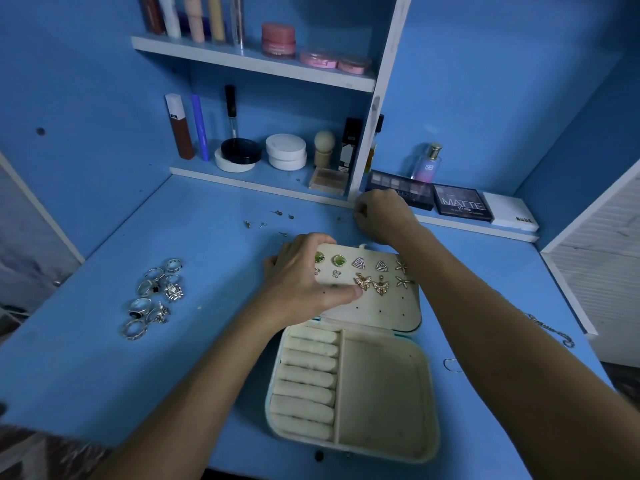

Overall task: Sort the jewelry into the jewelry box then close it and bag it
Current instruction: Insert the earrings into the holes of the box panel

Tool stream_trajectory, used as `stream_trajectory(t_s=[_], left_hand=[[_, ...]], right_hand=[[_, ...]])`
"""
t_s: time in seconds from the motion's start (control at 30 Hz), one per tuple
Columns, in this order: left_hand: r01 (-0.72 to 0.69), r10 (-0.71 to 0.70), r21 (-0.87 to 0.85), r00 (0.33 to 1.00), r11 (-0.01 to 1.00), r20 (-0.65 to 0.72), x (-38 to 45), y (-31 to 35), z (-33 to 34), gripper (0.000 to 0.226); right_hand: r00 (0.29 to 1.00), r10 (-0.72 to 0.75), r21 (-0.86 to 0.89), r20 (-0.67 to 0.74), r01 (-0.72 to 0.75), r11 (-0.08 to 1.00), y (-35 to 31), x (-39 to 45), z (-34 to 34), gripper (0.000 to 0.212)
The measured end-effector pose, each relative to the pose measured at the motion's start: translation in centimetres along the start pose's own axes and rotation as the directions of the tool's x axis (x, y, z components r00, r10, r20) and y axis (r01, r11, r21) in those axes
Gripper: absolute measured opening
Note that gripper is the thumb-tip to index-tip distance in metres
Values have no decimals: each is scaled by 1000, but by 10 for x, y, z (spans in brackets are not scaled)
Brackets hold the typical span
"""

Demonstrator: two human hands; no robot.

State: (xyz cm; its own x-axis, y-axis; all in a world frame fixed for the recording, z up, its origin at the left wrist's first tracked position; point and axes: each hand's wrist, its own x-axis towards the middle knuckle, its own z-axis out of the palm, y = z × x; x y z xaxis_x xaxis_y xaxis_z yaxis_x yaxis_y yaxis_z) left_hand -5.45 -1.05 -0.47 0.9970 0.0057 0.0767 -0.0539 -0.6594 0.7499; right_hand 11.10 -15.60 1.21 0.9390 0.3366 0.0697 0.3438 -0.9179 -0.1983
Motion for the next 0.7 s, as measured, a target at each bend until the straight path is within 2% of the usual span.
stream_trajectory(t_s=[0.2, 0.37, 0.57, 0.7], left_hand=[[-9, 10, -43, 1000, 999, 3, -2, 2, -1, 68], [-14, 13, -99, 1000, 995, -6, -7, 6, -5, 69], [-119, 117, -5, 985, 993, -128, -12, 16, -9, 71], [-234, 260, 135, 938, 963, -230, -16, 18, -11, 76]], right_hand=[[999, 43, 210, -23, -37, 977, 16, -18, -20, 14], [989, 150, 507, -1, -129, 852, 37, -41, -31, 14], [980, 198, 676, 36, -170, 717, 48, -72, -40, 11], [971, 235, 729, 32, -183, 659, 45, -93, -44, 11]])
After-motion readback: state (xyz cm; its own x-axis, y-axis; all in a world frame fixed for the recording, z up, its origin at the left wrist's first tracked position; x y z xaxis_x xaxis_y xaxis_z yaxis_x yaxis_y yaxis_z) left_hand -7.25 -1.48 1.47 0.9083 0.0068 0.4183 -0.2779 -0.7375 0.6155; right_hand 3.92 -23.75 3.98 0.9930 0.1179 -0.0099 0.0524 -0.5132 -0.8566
